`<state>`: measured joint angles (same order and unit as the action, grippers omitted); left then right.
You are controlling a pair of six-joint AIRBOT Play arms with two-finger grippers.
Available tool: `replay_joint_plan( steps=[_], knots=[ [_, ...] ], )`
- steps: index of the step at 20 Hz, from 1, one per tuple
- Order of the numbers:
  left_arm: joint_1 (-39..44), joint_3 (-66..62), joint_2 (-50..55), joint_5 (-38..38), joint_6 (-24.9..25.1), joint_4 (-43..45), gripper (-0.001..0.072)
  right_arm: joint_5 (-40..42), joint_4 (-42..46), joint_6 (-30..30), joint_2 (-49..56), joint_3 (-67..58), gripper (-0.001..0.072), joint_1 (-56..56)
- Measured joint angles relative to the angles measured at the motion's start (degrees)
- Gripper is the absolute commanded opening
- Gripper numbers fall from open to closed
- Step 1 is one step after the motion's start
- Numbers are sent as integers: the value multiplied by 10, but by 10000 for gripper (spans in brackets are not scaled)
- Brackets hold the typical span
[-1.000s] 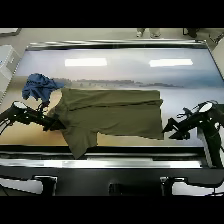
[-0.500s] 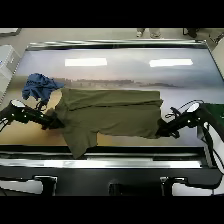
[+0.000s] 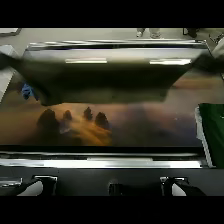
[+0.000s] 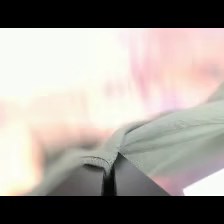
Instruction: Fold the clothes and pants, and hang the long-sleeved shirts on hangers.
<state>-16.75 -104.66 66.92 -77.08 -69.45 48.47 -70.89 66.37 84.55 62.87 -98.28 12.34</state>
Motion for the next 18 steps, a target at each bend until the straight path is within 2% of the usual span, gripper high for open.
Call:
replay_joint_plan(
  steps=[3,6,11,14,18],
  knots=[
    [0,-68,-104,24,-23,20,20,-8,50,10,-84,-89,33,0],
    [0,-90,-193,75,-39,36,19,0,85,16,-151,-121,33,0],
    [0,-118,-256,115,-64,71,19,46,121,41,-205,-139,33,0],
    [0,-117,-236,59,-81,87,19,19,129,55,-190,-144,32,0],
    [7,-7,-168,-43,-107,92,19,-147,124,59,-89,-92,31,0]
  ],
)
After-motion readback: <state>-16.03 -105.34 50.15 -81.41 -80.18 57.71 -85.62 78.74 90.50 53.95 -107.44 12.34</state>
